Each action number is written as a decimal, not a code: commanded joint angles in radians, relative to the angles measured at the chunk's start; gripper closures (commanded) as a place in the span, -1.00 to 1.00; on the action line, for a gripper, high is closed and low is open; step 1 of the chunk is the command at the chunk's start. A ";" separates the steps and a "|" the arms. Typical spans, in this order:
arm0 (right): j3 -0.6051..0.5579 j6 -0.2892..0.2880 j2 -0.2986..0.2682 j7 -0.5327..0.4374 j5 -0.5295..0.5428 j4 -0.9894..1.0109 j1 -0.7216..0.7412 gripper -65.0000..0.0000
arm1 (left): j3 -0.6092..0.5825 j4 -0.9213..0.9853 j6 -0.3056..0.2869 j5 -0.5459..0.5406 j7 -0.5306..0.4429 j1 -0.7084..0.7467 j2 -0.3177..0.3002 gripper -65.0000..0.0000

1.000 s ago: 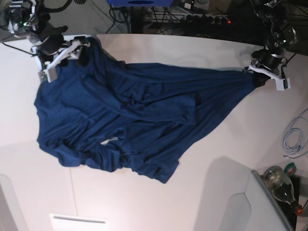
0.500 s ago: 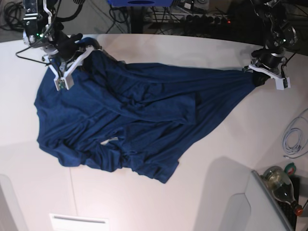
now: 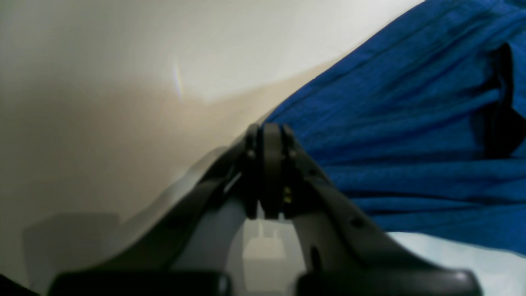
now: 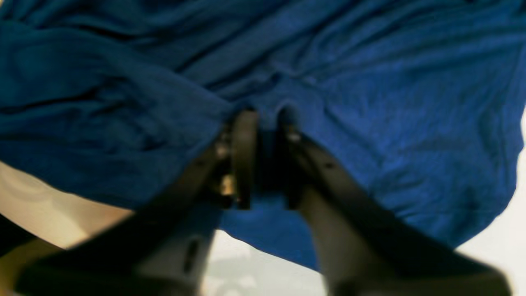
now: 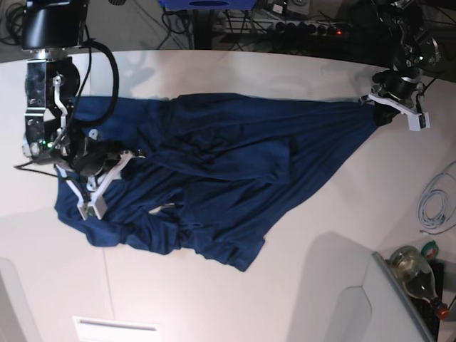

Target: Layout the t-shirt on the table in an organized manner, then fold the t-shirt properly

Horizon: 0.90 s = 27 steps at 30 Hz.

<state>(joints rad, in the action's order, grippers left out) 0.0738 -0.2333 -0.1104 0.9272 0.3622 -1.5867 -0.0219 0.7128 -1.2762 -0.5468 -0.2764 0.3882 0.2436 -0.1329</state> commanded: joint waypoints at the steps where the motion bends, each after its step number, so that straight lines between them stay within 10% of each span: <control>1: 0.005 -0.007 -0.022 -0.010 0.010 -0.054 0.004 0.31 | 0.005 -0.016 0.000 -0.011 -0.021 -0.002 -0.012 1.00; 5: 0.151 -0.007 -0.039 -0.050 0.010 -0.163 -0.126 -0.27 | 0.005 -0.023 0.000 -0.013 -0.025 0.017 -0.015 1.00; 11: 0.373 -0.013 0.022 -0.236 0.011 -0.051 -0.249 -0.37 | 0.006 -0.021 0.000 -0.013 -0.024 0.018 -0.015 1.00; 27: 0.375 -0.139 0.022 -0.299 0.014 0.207 -0.253 -0.39 | 0.006 -0.023 0.000 -0.013 -0.022 0.027 -0.020 1.00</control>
<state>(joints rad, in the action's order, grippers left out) 0.4511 -0.3622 -0.0837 0.6010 0.3805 -1.3750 -0.2623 0.7128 -1.2800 -0.5476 -0.2768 0.3851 0.2680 -0.1368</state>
